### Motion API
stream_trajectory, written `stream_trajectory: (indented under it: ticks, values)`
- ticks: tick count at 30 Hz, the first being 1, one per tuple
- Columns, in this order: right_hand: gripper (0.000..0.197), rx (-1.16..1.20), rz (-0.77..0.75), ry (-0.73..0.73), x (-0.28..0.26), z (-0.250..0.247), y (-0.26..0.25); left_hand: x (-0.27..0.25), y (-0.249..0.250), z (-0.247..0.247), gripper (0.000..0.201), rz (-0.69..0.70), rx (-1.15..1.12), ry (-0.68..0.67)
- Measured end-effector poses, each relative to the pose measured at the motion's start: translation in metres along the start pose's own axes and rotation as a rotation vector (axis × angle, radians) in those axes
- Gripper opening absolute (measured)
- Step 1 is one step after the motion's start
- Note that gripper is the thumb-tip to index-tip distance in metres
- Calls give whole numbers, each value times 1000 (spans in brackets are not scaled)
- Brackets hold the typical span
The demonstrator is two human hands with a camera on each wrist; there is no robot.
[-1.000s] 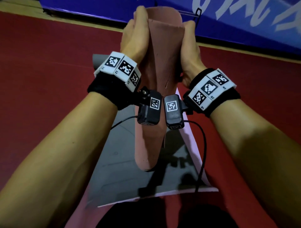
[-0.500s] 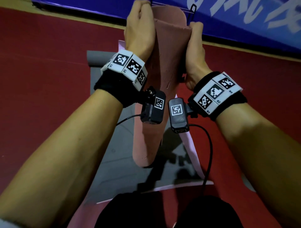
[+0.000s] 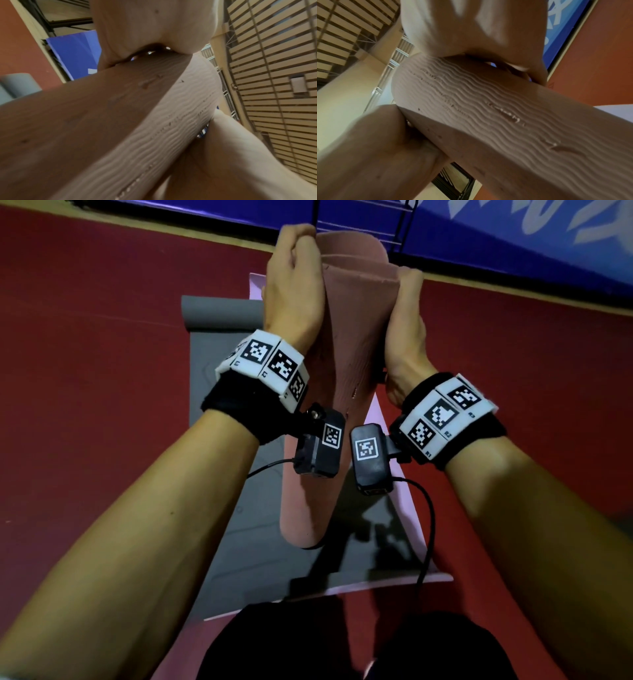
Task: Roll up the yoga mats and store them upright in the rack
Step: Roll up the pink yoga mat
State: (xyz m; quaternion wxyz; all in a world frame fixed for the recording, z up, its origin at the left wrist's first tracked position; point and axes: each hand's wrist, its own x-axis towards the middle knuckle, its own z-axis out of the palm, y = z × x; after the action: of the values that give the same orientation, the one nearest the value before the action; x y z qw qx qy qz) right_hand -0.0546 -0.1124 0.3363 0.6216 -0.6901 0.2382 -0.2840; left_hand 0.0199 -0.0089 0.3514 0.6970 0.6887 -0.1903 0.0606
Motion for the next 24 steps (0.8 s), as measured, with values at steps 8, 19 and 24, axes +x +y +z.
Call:
stream_trajectory:
  ticks: [8, 19, 24]
  values:
    - [70, -27, 29, -35, -7, -12, 13, -4, -15, 11, 24, -4, -60, -20]
    - [52, 1, 185, -142, -5, -26, -10, 2, -6, 9, 26, -72, -78, 20]
    - [39, -15, 214, -76, 0, -26, -9, -1, -8, 10, 25, -72, -93, 4]
